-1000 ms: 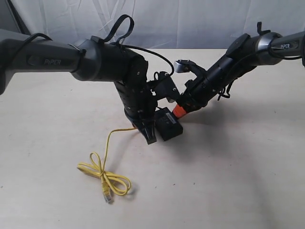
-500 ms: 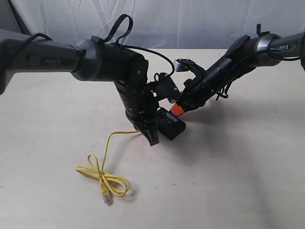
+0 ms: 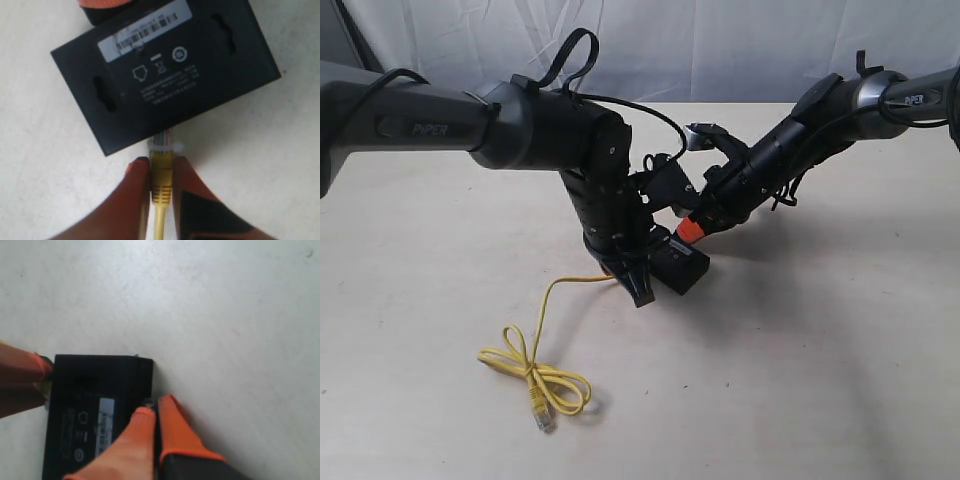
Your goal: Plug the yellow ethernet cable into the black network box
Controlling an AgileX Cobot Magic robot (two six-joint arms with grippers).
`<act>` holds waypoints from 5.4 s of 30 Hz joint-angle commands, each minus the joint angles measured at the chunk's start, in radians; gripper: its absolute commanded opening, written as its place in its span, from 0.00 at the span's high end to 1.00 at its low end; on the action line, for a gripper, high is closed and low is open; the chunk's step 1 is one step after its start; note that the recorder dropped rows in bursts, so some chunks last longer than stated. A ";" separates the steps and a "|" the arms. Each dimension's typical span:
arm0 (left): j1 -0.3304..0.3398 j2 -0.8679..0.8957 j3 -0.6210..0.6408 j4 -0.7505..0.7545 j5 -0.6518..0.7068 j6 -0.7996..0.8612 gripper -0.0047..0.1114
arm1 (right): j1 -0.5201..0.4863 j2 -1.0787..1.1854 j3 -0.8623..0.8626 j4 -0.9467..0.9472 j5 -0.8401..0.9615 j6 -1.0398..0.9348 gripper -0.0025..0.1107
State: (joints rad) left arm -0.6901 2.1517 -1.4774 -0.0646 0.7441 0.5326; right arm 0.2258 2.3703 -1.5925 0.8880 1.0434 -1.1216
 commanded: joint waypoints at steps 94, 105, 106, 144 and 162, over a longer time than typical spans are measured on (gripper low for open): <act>0.109 -0.062 0.113 -0.318 -0.075 0.124 0.96 | -0.005 0.013 0.010 -0.044 0.048 0.048 0.99; 0.109 -0.023 0.113 -0.378 -0.015 0.164 0.96 | -0.005 0.013 0.010 -0.046 0.048 0.048 0.99; 0.109 -0.020 0.113 -0.382 -0.019 0.166 0.96 | -0.005 0.013 0.010 -0.046 0.048 0.048 0.99; 0.087 -0.041 0.113 -0.390 -0.098 0.133 0.96 | -0.005 0.013 0.010 -0.046 0.055 0.057 0.99; 0.082 -0.043 0.113 -0.367 -0.105 0.102 0.96 | -0.005 0.013 0.010 -0.058 0.084 0.061 0.99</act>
State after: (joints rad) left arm -0.5981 2.1214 -1.3600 -0.4299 0.6660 0.6543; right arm 0.2180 2.3723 -1.5907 0.8593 1.1081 -1.0575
